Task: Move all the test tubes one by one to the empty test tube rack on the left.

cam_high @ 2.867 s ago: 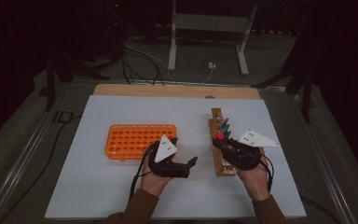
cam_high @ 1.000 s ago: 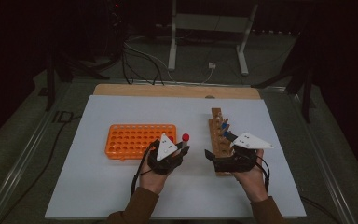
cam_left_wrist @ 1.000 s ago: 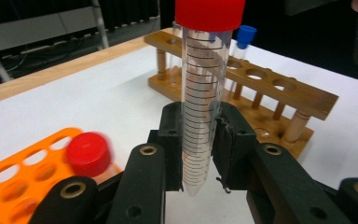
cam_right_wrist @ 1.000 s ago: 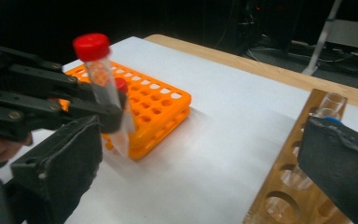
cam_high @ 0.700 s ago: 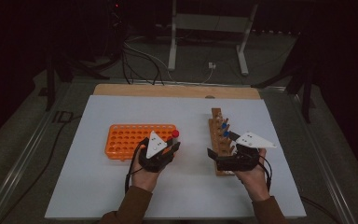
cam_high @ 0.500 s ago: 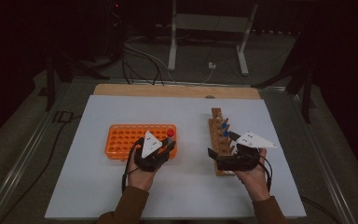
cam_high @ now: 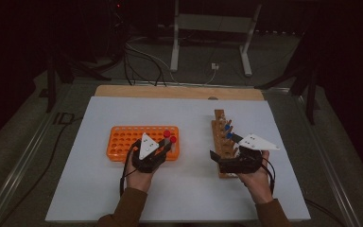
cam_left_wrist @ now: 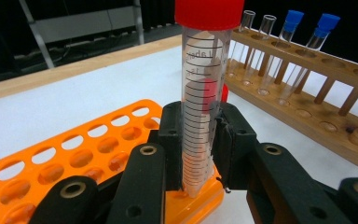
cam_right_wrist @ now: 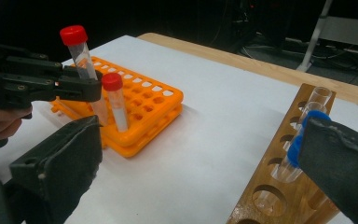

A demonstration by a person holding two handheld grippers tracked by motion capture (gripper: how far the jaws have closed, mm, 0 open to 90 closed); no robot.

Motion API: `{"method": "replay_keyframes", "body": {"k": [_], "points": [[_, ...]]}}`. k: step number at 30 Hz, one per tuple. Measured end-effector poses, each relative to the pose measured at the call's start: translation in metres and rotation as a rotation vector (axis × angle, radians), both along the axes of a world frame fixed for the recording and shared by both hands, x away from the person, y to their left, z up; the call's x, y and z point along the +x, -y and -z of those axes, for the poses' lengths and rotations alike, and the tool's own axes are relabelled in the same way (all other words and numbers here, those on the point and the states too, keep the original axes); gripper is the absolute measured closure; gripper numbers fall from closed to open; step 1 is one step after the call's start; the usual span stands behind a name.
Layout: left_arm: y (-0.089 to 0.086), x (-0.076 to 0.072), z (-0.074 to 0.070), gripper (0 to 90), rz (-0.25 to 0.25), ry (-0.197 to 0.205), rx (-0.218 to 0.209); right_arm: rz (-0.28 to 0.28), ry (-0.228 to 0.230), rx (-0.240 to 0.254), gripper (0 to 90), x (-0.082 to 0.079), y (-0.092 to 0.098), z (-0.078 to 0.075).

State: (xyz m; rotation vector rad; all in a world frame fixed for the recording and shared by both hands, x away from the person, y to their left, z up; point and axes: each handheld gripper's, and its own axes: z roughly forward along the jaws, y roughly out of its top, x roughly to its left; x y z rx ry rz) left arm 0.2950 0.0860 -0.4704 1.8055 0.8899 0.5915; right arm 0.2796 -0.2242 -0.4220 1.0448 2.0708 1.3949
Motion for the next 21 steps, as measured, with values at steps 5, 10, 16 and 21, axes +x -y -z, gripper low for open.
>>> {"method": "replay_keyframes", "body": {"k": [5,10,16,21], "points": [[0.0,-0.003,-0.002,74.9,-0.004,0.037,-0.008,-0.002,-0.004,0.002,0.4,0.0,0.0,0.001],[-0.003,-0.002,0.0,74.9,-0.034,0.034,-0.003,0.0,-0.004,0.004,0.4,0.0,0.0,0.001],[0.001,0.005,0.013,74.9,-0.047,-0.018,0.014,-0.006,-0.003,0.003,0.4,0.0,-0.001,0.002],[0.003,0.007,0.02,75.1,-0.044,-0.054,0.054,-0.008,-0.006,0.002,0.4,0.0,0.0,0.002]]}}
